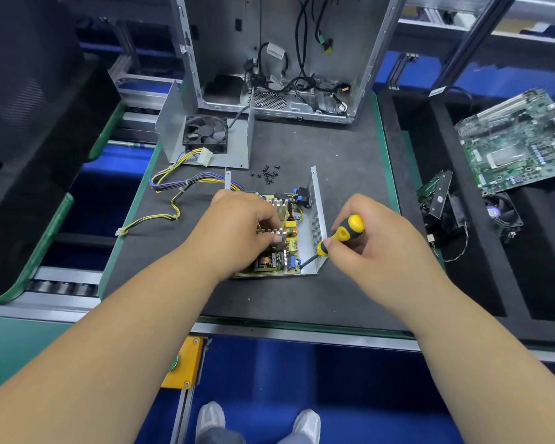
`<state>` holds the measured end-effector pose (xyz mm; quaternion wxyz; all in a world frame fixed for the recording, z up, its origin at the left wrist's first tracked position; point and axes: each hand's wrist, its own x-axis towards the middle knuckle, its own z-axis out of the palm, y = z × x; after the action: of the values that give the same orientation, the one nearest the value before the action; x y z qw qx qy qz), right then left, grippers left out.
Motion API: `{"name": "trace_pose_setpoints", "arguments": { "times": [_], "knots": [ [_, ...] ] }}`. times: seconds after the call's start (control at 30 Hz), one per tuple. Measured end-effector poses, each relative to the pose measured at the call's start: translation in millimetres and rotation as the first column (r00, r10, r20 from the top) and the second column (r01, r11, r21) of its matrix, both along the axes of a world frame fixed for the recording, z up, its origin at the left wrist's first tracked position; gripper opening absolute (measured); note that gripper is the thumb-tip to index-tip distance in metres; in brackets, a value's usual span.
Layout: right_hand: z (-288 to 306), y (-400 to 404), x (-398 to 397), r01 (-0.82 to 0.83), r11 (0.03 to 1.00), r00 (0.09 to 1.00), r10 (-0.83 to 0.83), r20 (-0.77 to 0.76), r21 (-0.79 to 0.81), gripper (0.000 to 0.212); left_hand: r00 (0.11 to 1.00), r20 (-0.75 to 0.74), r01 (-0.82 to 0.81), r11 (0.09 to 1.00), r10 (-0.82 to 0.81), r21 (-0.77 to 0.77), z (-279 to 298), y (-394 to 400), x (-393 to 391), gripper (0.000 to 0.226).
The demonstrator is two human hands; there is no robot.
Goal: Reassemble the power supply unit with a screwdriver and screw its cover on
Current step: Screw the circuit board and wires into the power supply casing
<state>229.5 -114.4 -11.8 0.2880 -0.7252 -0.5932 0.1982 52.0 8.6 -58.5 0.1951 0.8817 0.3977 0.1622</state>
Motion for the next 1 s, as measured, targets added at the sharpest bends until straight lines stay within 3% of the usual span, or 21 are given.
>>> {"name": "trace_pose_setpoints", "arguments": {
  "times": [1.0],
  "knots": [
    [9.0,3.1,-11.5,-0.087,0.992,0.980,0.102,0.170,-0.096,0.017,1.000,0.003,0.003,1.000,-0.003,0.009,-2.7,1.5,-0.3,0.010]
  ]
}}
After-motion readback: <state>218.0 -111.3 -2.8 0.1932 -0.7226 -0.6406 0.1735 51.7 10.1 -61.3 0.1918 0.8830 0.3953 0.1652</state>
